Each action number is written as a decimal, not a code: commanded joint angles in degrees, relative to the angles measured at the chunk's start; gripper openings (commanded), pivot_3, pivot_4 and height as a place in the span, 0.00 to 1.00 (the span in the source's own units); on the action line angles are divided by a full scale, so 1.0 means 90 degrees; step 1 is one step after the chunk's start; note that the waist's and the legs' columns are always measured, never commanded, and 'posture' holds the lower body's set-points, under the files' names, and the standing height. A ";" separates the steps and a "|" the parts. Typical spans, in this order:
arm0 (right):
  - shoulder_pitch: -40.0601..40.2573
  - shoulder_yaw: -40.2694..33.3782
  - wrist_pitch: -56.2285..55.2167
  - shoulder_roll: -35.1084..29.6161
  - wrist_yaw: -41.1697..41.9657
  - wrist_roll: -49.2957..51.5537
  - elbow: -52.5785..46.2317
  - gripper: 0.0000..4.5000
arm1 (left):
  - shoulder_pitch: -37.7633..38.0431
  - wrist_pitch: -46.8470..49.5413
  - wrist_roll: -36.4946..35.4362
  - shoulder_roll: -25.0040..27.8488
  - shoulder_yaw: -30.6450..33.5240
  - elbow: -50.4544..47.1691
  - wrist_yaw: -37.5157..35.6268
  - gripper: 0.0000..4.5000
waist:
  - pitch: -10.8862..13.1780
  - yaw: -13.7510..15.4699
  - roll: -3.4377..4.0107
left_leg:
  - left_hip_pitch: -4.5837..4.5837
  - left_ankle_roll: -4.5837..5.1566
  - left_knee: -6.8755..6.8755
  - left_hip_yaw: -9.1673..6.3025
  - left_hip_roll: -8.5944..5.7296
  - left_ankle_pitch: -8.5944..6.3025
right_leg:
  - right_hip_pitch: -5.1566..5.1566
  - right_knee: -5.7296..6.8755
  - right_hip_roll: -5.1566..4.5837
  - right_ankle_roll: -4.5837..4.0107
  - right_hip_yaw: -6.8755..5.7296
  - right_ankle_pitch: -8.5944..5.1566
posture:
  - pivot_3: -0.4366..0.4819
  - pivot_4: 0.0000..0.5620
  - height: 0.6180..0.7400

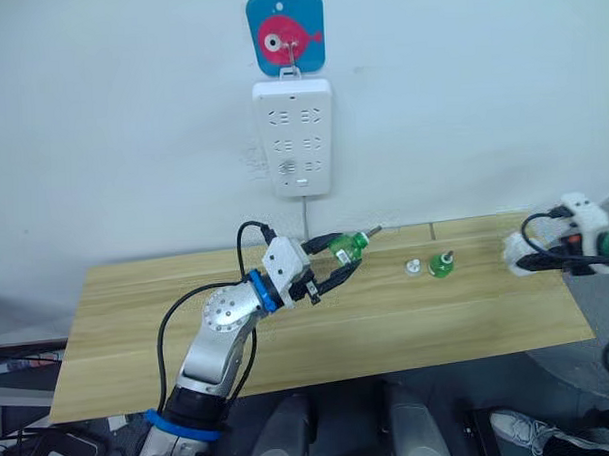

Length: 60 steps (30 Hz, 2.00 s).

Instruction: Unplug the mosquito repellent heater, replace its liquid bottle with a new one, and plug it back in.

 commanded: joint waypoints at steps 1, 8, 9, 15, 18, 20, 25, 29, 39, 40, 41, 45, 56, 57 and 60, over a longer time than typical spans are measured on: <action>0.0115 -0.0940 0.1857 -0.0232 0.0749 0.1540 -0.1779 0.66 | -0.0247 -0.0338 -0.0253 -0.0007 -0.0092 -0.0060 -0.0478 0.50 | 0.0000 -0.0004 0.0000 | -0.0001 0.0000 0.0003 -0.0001 0.0001 0.0000 | 0.0003 -0.0002 0.0000 0.0000 -0.0001 0.0000 | 0.59 0.44 1.00; -0.0201 -0.2501 0.4729 0.0990 -0.0011 0.4393 -0.3111 0.66 | -0.0837 -0.0943 -0.0339 -0.0114 -0.0200 0.0665 -0.1259 0.50 | 0.0000 -0.0004 -0.0001 | 0.0012 0.0000 0.0005 0.0004 0.0002 0.0001 | 0.0017 -0.0012 0.0001 0.0006 0.0006 0.0012 | 0.55 0.43 1.00; -0.0115 -0.2547 0.4729 0.1109 -0.0296 0.4665 -0.3229 0.66 | -0.0913 -0.0964 -0.0360 -0.0105 -0.0172 0.0740 -0.1322 0.50 | 0.0000 0.0018 -0.0001 | 0.0007 0.0000 0.0005 -0.0002 0.0003 0.0001 | 0.0017 -0.0019 0.0001 0.0006 -0.0002 0.0012 | 0.55 0.43 1.00; -0.0082 -0.2664 0.4729 0.1388 -0.1870 0.6589 -0.3197 0.66 | -0.1327 -0.0809 -0.0470 -0.0002 -0.0044 0.0991 -0.1516 0.50 | 0.0000 0.0121 -0.0001 | -0.0058 0.0001 0.0017 -0.0025 -0.0009 0.0002 | -0.0025 -0.0043 -0.0010 0.0011 -0.0034 0.0018 | 0.55 0.44 1.00; -0.0049 -0.2688 0.4729 0.1449 -0.2565 0.7209 -0.3183 0.66 | -0.1441 -0.0686 -0.0537 0.0013 -0.0001 0.0913 -0.1491 0.50 | 0.0001 0.0127 -0.0002 | -0.0061 0.0000 0.0016 -0.0036 -0.0006 0.0002 | -0.0021 -0.0049 -0.0010 0.0010 -0.0046 0.0018 | 0.56 0.45 1.00; -0.0014 -0.2684 0.4729 0.1487 -0.2906 0.7549 -0.3205 0.66 | -0.1463 -0.0653 -0.0538 -0.0003 0.0007 0.0891 -0.1488 0.50 | 0.0001 0.0126 -0.0002 | -0.0060 0.0000 0.0016 -0.0036 -0.0005 0.0002 | -0.0019 -0.0049 -0.0009 0.0009 -0.0046 0.0019 | 0.56 0.46 1.00; 0.0072 -0.2759 0.4729 0.1657 -0.3646 0.8011 -0.3167 0.66 | -0.1535 -0.0649 -0.0509 -0.0075 0.0033 0.0972 -0.1454 0.50 | 0.0001 0.0125 -0.0002 | -0.0059 0.0001 0.0016 -0.0035 -0.0003 0.0003 | -0.0017 -0.0049 -0.0008 0.0008 -0.0046 0.0020 | 0.56 0.46 1.00; 0.0071 -0.2772 0.4729 0.1731 -0.3989 0.8333 -0.3121 0.66 | -0.1592 -0.0639 -0.0498 -0.0137 0.0029 0.0982 -0.1432 0.50 | 0.0001 0.0122 -0.0002 | -0.0059 0.0001 0.0017 -0.0036 -0.0003 0.0003 | -0.0015 -0.0048 -0.0007 0.0008 -0.0046 0.0020 | 0.56 0.46 1.00; 0.0130 -0.2732 0.4727 0.1790 -0.4531 0.8777 -0.3174 0.66 | -0.1688 -0.0678 -0.0526 -0.0291 0.0013 0.0967 -0.1430 0.50 | 0.0000 0.0121 -0.0001 | -0.0058 0.0001 0.0019 -0.0035 -0.0002 0.0003 | -0.0014 -0.0048 -0.0006 0.0009 -0.0046 0.0021 | 0.56 0.44 1.00; 0.0142 -0.2723 0.4723 0.1801 -0.4582 0.8829 -0.3187 0.66 | -0.1693 -0.0685 -0.0522 -0.0306 0.0007 0.0968 -0.1438 0.50 | 0.0000 0.0121 -0.0001 | -0.0058 0.0001 0.0019 -0.0035 -0.0002 0.0003 | -0.0014 -0.0048 -0.0006 0.0009 -0.0046 0.0021 | 0.56 0.44 1.00; 0.0157 -0.2718 0.4714 0.1806 -0.4630 0.8875 -0.3197 0.66 | -0.1694 -0.0686 -0.0512 -0.0324 -0.0006 0.0965 -0.1437 0.50 | 0.0000 0.0121 -0.0001 | -0.0058 0.0001 0.0019 -0.0035 -0.0002 0.0003 | -0.0014 -0.0048 -0.0006 0.0009 -0.0047 0.0021 | 0.56 0.43 1.00; 0.0178 -0.2689 0.4636 0.1825 -0.4864 0.9084 -0.3133 0.66 | -0.1668 -0.0661 -0.0507 -0.0378 -0.0090 0.0887 -0.1480 0.50 | 0.0000 0.0120 -0.0001 | -0.0058 0.0002 0.0020 -0.0035 -0.0003 0.0004 | -0.0013 -0.0048 -0.0006 0.0009 -0.0046 0.0022 | 0.56 0.43 1.00; 0.0076 -0.2643 0.4460 0.1772 -0.5259 0.9299 -0.2844 0.66 | -0.1603 -0.0490 -0.0566 -0.0360 -0.0096 0.0642 -0.1565 0.50 | 0.0000 0.0120 -0.0001 | -0.0058 0.0002 0.0022 -0.0034 -0.0002 0.0004 | -0.0012 -0.0048 -0.0005 0.0009 -0.0045 0.0023 | 0.56 0.42 1.00; 0.0052 -0.2629 0.4454 0.1768 -0.5259 0.9305 -0.2836 0.66 | -0.1604 -0.0491 -0.0566 -0.0354 -0.0087 0.0646 -0.1580 0.50 | 0.0000 0.0121 0.0000 | -0.0058 0.0002 0.0022 -0.0034 -0.0002 0.0004 | -0.0012 -0.0048 -0.0005 0.0009 -0.0045 0.0023 | 0.57 0.41 1.00; 0.0014 -0.2592 0.4449 0.1762 -0.5329 0.9425 -0.2809 0.66 | -0.1601 -0.0502 -0.0561 -0.0338 -0.0076 0.0654 -0.1600 0.50 | -0.0001 0.0122 0.0000 | -0.0057 0.0001 0.0023 -0.0034 -0.0002 0.0005 | -0.0012 -0.0046 -0.0005 0.0009 -0.0045 0.0024 | 0.57 0.41 1.00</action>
